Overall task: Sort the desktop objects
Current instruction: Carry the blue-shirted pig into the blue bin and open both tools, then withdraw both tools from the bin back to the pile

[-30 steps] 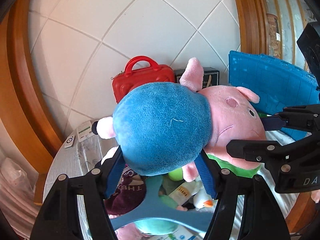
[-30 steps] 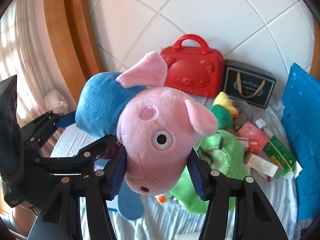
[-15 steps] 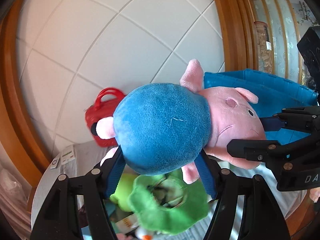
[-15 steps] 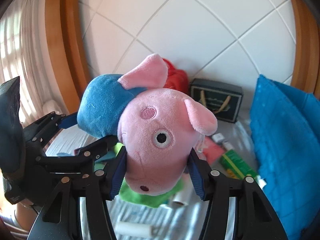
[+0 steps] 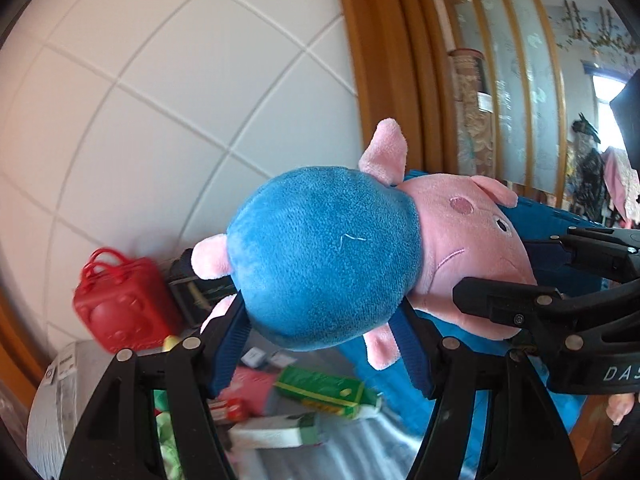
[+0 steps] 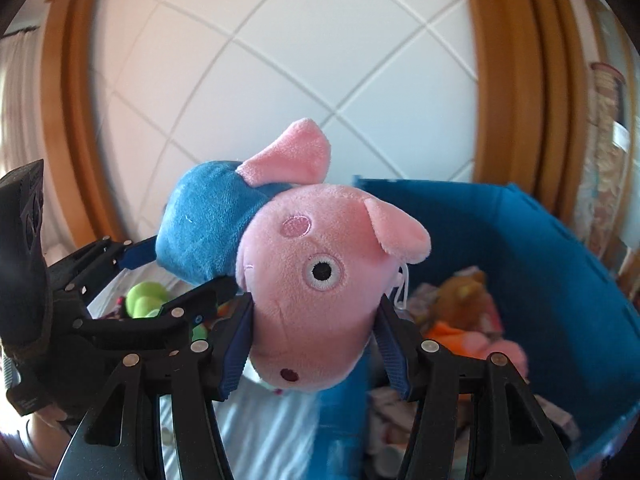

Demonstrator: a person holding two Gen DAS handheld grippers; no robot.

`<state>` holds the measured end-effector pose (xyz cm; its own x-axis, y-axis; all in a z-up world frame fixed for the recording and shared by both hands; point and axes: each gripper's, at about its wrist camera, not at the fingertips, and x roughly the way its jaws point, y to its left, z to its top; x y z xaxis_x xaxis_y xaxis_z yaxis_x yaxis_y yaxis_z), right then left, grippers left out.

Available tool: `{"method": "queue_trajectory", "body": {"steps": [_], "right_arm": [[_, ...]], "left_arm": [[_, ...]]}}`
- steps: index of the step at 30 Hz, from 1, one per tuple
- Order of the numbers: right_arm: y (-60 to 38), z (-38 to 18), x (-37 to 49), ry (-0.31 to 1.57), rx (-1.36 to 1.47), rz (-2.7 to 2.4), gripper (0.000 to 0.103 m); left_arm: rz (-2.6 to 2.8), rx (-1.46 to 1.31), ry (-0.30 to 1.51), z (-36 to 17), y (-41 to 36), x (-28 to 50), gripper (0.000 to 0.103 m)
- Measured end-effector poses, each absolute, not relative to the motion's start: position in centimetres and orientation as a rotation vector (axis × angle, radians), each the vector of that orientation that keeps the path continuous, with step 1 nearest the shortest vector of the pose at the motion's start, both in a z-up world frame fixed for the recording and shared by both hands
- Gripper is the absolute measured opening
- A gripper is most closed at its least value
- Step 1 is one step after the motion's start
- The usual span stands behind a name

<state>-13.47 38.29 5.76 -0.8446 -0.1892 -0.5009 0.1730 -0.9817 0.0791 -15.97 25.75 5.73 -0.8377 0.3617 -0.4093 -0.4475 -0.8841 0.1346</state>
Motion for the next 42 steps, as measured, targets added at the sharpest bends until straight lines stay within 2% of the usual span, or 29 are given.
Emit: {"method": "queue_trajectory", "body": {"steps": [4, 10, 15, 17, 23, 29, 31, 33, 36, 42], "right_arm": [[44.5, 5.4, -13.5, -0.174, 0.812, -2.896, 0.057], [51.5, 4.2, -13.4, -0.317, 0.883, -2.951, 0.057], [55.4, 3.1, -13.3, -0.357, 0.945, -2.967, 0.056], [55.7, 2.5, -13.3, -0.373, 0.954, -2.949, 0.047], [56.1, 2.1, -14.0, -0.297, 0.984, -3.014, 0.048], [55.0, 1.3, -14.2, -0.213, 1.016, -3.054, 0.062], [54.9, 1.3, -14.0, -0.196, 1.005, -3.073, 0.075], [54.7, 1.6, -13.6, -0.158, 0.994, -3.126, 0.088], [54.8, 2.3, -12.8, -0.136, 0.959, -3.189, 0.103], [53.1, 3.7, -11.0, -0.057, 0.854, -3.258, 0.103]], "left_arm": [[2.557, -0.557, 0.402, 6.2, 33.4, -16.8, 0.067], [2.411, -0.676, 0.467, 5.4, 40.7, -17.5, 0.067], [2.339, -0.677, 0.535, 4.8, 43.4, -16.5, 0.067], [2.342, -0.675, 0.573, 4.7, 44.1, -16.2, 0.067], [2.392, -0.712, 0.586, 4.1, 43.4, -16.9, 0.067], [2.398, -0.76, 0.537, 3.7, 41.9, -17.5, 0.067], [2.411, -0.757, 0.534, 3.8, 41.7, -17.3, 0.068], [2.423, -0.748, 0.518, 4.0, 41.1, -16.8, 0.074], [2.452, -0.716, 0.485, 4.5, 40.2, -16.1, 0.078], [2.588, -0.619, 0.44, 5.9, 37.2, -14.2, 0.081]]}}
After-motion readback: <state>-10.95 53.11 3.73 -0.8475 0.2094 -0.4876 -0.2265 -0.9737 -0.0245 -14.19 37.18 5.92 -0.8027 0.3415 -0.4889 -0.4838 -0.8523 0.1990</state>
